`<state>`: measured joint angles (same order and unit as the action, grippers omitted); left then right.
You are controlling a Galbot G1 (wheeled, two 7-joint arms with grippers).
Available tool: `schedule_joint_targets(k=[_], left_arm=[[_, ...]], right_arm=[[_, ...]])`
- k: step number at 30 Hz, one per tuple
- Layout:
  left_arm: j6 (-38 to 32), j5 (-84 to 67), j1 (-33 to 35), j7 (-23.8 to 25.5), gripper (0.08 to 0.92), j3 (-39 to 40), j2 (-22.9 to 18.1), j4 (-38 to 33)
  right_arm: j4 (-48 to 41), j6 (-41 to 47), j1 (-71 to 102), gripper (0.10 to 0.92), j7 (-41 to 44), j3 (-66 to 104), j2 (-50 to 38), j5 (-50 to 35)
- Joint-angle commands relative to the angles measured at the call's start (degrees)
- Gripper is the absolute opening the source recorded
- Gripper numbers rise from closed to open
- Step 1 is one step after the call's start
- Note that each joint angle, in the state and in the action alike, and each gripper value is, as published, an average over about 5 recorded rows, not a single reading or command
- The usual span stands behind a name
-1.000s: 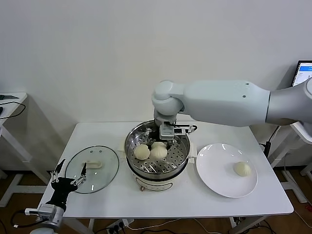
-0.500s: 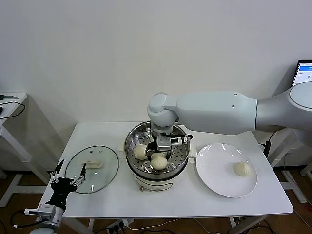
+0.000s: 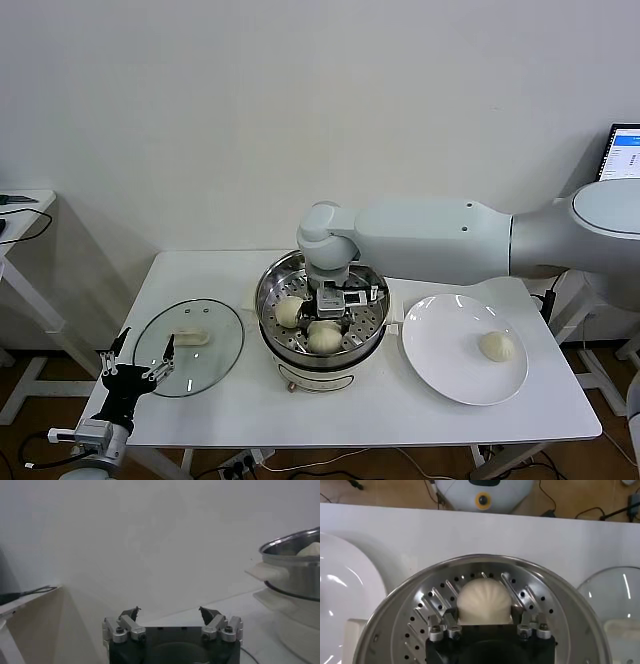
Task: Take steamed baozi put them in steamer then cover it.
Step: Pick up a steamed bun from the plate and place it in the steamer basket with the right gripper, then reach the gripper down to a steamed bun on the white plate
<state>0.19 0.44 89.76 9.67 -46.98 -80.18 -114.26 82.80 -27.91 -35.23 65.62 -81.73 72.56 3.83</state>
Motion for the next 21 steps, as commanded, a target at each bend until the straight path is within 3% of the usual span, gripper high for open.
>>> schedule_joint_targets(k=[1,10,16,21], left_arm=[[0.06,0.02,0.11,-0.07,0.823,0.05,0.02,-0.07],[0.05,0.05,0.65,-0.15,0.823,0.16,0.05,-1.16],[0.04,0.24,0.86,-0.21,0.823,0.75,0.06,-1.77],[0.1,0.39,1.08,-0.31,0.823,1.27,0.08,-2.35]], right_arm=[[0.71,1.07,-1.18,0.809,0.9,1.3,-2.0,-0.7],[1.63,4.17,-10.75,0.823,5.1,2.18,-15.6,-8.76],[1.37,18.9,-11.25,0.823,9.24,2.08,-30.25,-15.14],[-1.63,27.68,-4.5,0.823,10.46,4.82,-40.04,-15.66]])
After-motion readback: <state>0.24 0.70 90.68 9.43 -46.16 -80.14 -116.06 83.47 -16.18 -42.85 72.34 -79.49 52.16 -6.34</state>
